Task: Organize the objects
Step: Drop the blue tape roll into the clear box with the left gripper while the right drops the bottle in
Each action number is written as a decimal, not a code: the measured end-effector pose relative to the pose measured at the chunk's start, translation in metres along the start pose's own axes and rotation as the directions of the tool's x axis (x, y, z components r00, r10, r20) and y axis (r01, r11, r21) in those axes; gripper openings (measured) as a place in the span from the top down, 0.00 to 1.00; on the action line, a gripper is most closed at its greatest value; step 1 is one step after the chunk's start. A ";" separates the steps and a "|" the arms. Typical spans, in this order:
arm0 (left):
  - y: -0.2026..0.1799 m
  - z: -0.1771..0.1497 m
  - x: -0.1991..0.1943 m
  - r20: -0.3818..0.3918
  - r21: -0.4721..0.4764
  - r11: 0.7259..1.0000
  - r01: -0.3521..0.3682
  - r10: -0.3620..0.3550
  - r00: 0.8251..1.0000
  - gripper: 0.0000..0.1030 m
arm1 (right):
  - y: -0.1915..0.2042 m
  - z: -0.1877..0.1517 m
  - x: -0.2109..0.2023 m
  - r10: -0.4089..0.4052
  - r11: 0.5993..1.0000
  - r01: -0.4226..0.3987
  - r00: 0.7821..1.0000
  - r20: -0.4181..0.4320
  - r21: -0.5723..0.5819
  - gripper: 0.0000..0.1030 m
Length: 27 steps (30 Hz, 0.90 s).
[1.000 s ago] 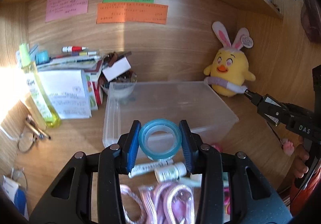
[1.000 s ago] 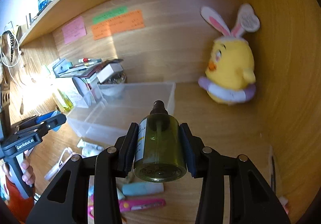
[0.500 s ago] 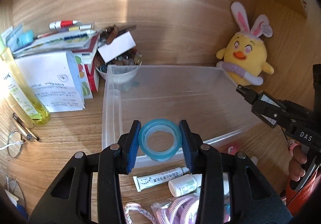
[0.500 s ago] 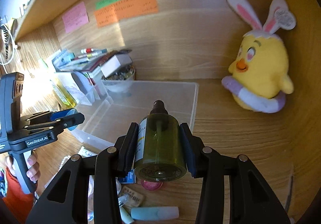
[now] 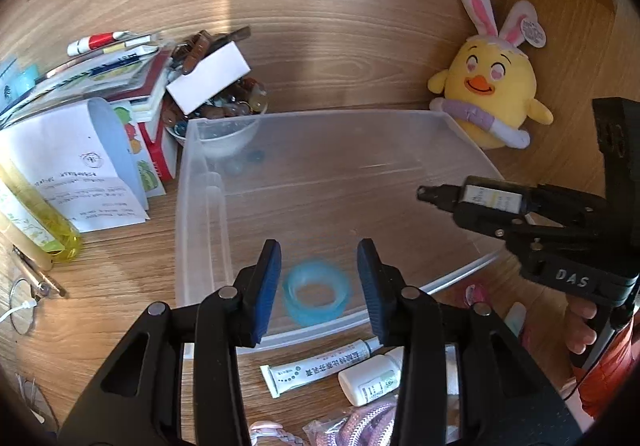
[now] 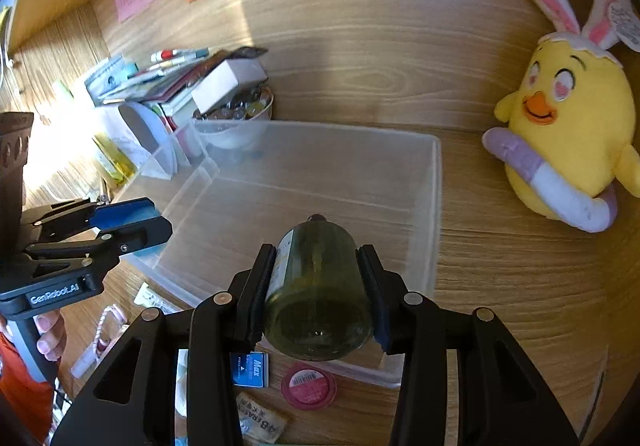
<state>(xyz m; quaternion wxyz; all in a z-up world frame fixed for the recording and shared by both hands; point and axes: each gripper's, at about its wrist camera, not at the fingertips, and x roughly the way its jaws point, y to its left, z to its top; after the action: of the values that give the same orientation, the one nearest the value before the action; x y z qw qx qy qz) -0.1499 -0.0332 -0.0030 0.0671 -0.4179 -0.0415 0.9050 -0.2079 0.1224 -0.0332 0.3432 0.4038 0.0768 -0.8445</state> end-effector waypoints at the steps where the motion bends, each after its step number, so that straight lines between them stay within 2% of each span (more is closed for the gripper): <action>1: 0.000 0.000 0.000 0.000 0.000 1.000 0.001 -0.001 1.000 0.56 | 0.000 0.000 0.002 0.002 1.000 -0.002 1.000 -0.005 0.000 0.63; 3: 0.000 0.000 -0.001 0.008 -0.004 1.000 -0.006 0.006 1.000 0.47 | 0.000 -0.001 0.005 0.006 1.000 -0.006 1.000 -0.016 0.004 0.63; 7: -0.002 0.000 -0.006 0.021 -0.002 1.000 -0.017 0.017 1.000 0.46 | 0.001 -0.003 0.006 -0.003 1.000 0.003 1.000 -0.024 0.001 0.63; 10: -0.006 0.000 -0.016 0.046 0.009 0.999 -0.035 0.035 0.998 0.40 | 0.003 -0.004 0.000 0.006 1.000 -0.006 1.000 -0.019 -0.008 0.59; 13: -0.011 -0.002 -0.031 0.089 0.020 0.997 -0.068 0.066 0.994 0.28 | 0.004 -0.005 -0.010 0.010 1.000 -0.010 1.000 0.003 -0.012 0.49; 15: -0.013 -0.004 -0.041 0.115 0.023 0.996 -0.091 0.087 0.989 0.15 | 0.005 -0.008 -0.019 0.007 1.000 -0.007 1.000 0.025 -0.011 0.43; 17: -0.013 -0.008 -0.051 0.137 0.018 0.993 -0.116 0.113 0.984 0.06 | 0.006 -0.010 -0.027 0.001 1.000 0.000 0.999 0.042 -0.011 0.38; 21: -0.010 -0.021 -0.064 0.146 0.014 0.986 -0.164 0.161 0.976 0.04 | 0.008 -0.020 -0.049 -0.024 0.999 0.026 0.996 0.081 -0.024 0.29; 27: -0.002 -0.053 -0.072 0.107 0.005 0.977 -0.214 0.213 0.971 0.04 | 0.015 -0.044 -0.074 -0.043 0.998 0.049 0.992 0.119 -0.047 0.26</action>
<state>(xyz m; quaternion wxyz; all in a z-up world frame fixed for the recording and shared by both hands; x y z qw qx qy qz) -0.0633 -0.0417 0.0170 -0.0294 -0.3710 0.0079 0.9281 -0.1386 0.1675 -0.0055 0.3375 0.3423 0.0868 -0.8726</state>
